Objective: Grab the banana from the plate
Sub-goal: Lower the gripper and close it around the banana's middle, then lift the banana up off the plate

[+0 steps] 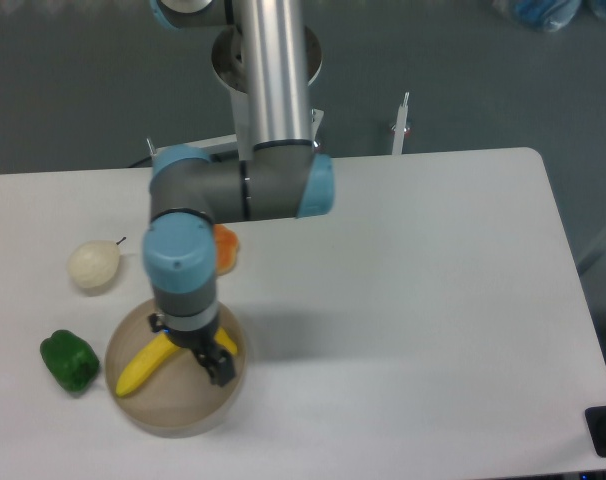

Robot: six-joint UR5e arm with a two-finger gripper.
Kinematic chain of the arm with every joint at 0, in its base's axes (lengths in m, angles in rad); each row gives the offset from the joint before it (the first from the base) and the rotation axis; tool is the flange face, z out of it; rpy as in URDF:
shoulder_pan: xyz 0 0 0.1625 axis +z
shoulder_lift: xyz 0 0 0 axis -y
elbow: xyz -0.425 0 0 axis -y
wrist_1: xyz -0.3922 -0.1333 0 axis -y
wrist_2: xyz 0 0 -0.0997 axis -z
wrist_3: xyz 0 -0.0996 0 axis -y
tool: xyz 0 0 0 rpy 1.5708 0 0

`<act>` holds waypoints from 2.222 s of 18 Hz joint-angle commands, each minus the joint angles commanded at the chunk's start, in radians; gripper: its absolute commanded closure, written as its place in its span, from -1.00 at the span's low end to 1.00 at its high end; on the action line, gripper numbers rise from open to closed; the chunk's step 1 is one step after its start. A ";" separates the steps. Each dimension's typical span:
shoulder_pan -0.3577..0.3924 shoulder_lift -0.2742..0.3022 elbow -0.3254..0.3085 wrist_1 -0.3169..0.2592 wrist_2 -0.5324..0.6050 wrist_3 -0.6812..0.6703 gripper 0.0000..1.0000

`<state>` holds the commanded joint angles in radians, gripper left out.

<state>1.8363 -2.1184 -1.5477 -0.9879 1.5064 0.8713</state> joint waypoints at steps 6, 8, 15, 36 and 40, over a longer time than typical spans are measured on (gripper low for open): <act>-0.043 -0.012 -0.045 0.003 0.002 -0.029 -1.00; -0.055 -0.029 -0.045 0.015 0.002 -0.031 -1.00; -0.055 -0.071 -0.045 0.075 0.000 -0.047 -0.07; 0.224 0.092 0.055 0.060 -0.009 0.015 1.00; 0.355 0.097 0.101 -0.010 -0.009 0.081 1.00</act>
<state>2.1917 -2.0218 -1.4467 -0.9983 1.4972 0.9525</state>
